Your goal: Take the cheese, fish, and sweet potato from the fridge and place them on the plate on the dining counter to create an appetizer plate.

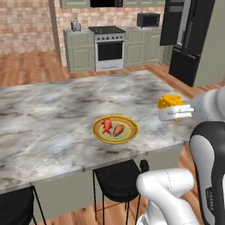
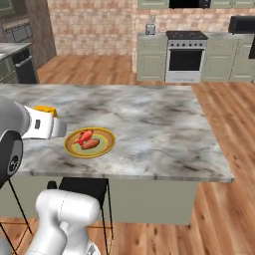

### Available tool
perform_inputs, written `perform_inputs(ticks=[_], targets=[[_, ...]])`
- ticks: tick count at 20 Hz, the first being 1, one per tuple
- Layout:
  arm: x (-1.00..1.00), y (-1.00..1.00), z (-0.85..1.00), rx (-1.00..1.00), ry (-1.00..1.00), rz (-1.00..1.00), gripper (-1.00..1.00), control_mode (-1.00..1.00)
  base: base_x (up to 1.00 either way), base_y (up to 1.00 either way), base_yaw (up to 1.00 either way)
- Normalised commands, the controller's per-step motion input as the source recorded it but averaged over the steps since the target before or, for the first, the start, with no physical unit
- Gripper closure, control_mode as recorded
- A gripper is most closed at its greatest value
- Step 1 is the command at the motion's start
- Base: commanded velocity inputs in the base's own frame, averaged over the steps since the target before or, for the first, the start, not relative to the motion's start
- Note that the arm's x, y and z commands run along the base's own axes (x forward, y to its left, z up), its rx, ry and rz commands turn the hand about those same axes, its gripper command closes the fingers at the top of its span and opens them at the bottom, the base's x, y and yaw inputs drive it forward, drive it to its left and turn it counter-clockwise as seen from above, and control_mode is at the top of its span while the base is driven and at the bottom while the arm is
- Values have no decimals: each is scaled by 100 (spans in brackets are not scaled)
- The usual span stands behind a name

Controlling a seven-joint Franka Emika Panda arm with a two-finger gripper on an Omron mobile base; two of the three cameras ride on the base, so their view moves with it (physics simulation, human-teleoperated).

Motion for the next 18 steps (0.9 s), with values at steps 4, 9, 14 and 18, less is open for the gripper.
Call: perform_inputs(ticks=[4,9,14,18], targets=[[0,0,0,0,0,0,100,100,38,32,0],[0,0,0,0,0,0,100,100,36,36,0],[14,1,-9,0,2,0,100,-100,21,18,0],[40,-1,-25,0,12,0,100,-100,0,0,0]])
